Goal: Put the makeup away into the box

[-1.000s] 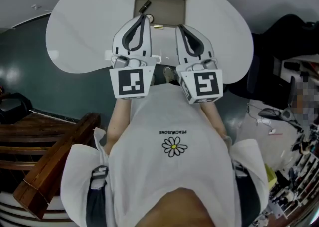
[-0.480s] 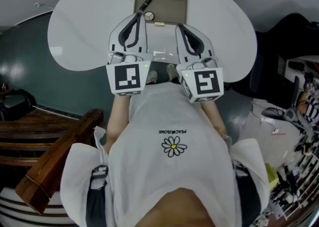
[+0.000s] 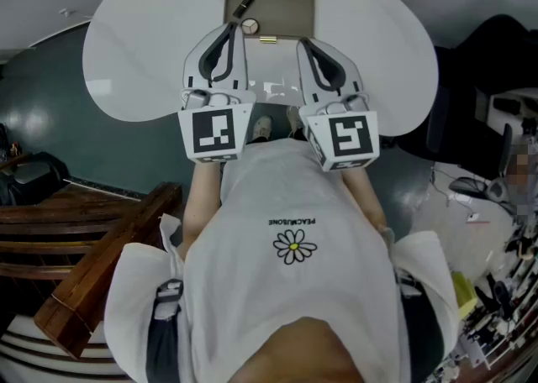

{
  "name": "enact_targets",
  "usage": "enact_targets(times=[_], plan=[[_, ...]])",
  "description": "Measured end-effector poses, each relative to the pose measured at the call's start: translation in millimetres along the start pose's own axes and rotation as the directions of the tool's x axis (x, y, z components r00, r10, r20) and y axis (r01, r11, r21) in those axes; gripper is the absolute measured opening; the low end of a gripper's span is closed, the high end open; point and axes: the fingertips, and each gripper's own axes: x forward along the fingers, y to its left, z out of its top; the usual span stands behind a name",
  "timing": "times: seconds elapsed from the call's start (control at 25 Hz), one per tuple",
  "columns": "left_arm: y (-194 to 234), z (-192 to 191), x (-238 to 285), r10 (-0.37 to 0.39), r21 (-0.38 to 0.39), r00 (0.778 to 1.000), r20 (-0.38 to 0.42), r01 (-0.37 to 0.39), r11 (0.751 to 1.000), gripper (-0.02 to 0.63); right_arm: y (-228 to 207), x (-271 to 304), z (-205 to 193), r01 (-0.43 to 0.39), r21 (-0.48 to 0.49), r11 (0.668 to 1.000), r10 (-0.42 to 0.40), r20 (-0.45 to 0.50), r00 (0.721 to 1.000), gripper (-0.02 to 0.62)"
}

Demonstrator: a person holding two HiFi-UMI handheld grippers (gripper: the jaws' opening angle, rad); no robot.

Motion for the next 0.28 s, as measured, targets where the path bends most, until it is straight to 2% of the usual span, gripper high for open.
enact_targets(times=[0.28], plan=[[-13, 1, 4, -0.021, 0.004, 1.0, -0.006, 0.021, 1.0, 0.018, -10, -4, -5, 0.013, 0.002, 1.0, -0.013, -0.016, 1.0, 0.029]])
